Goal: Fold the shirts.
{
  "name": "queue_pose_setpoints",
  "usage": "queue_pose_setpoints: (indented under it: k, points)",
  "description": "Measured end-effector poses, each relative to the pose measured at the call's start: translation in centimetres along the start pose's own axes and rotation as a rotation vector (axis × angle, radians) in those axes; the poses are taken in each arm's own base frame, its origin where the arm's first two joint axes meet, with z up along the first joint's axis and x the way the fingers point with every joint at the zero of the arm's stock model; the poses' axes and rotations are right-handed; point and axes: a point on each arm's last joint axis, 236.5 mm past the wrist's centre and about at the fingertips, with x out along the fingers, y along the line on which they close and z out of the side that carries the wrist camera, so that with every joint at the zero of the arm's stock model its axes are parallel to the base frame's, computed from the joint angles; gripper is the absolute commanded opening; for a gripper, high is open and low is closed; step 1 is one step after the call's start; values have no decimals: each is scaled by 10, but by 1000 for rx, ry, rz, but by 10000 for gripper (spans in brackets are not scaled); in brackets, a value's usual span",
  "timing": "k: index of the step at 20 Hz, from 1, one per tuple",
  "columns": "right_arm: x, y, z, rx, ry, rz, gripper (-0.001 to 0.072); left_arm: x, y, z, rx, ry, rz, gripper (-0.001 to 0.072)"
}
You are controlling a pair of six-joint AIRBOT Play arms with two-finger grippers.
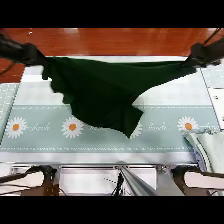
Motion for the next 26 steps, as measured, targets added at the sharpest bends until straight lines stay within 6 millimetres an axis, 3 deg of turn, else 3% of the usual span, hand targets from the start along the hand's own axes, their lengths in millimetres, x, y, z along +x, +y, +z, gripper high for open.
queue_pose_setpoints:
  k: [4,6,8,11,15,16,17,18,21,26]
  points:
    - [57,-24,6,60,83,27,31,68,40,-12,-92,132,-41,23]
    - [75,-32,8,79,97,31,31,91,53,-20,-147,182,-56,111]
    - [85,-37,12,89,93,33,31,104,63,-25,-193,209,-58,294]
    - [91,-40,15,95,86,31,31,95,74,-22,-245,201,-44,316]
    - [90,-39,13,94,94,33,31,37,88,-28,-298,172,65,321]
    - [90,-39,13,93,95,34,31,23,89,-35,-312,168,100,353]
    - [89,-39,13,92,94,33,31,12,86,-44,-321,166,125,469]
    - [88,-38,13,91,95,33,31,8,80,-55,-335,169,130,530]
    - [87,-39,12,88,95,28,31,23,57,-107,-382,212,116,530]
    - [87,-41,12,68,93,20,32,96,-5,-201,-459,298,-33,530]
